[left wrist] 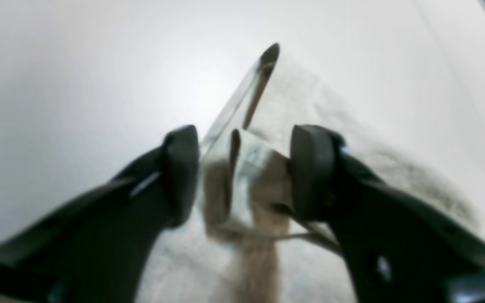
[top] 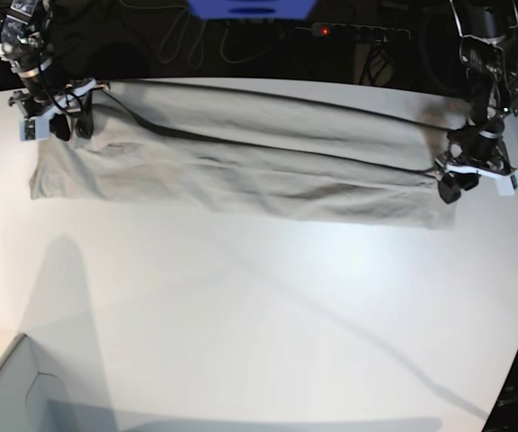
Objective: Layout the t-shirt on the table in an organized manner, then fold the t-shirt properly
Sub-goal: 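Regrasp the strip end with the left gripper, pulling it taut, then carry the strip end with the left gripper toward the right gripper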
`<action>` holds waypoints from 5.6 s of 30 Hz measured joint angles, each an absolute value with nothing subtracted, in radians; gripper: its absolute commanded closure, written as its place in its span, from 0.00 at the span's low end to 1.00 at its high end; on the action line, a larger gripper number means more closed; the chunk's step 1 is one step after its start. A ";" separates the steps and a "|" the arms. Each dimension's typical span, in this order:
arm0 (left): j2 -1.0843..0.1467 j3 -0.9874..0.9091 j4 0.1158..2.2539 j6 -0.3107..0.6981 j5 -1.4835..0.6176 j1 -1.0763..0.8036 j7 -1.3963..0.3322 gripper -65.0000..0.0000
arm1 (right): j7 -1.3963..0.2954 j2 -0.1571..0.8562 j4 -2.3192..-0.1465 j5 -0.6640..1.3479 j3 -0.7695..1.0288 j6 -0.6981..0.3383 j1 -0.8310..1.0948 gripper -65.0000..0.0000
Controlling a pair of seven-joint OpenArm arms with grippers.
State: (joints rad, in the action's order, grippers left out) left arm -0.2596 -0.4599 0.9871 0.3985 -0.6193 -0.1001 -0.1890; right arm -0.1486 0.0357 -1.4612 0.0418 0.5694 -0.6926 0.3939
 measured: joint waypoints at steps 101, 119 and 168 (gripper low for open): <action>-0.216 -0.558 0.938 0.415 -0.508 -0.073 -0.168 1.00 | -0.152 0.039 -1.463 0.039 0.569 -0.693 0.358 0.60; -0.091 -0.141 1.407 0.389 -0.438 -0.259 -0.197 1.00 | -0.150 0.041 -1.464 0.039 0.570 -0.693 0.345 0.60; 0.101 0.232 1.189 0.397 -0.168 -0.131 -0.194 0.28 | -0.466 0.038 -1.705 0.041 0.622 -0.693 0.361 0.39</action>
State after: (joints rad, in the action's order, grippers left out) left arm 0.1005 0.2317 1.1893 0.3969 -0.1677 -0.1307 -0.1936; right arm -0.4664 0.0380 -1.7046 0.0414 0.6224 -0.6930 0.3614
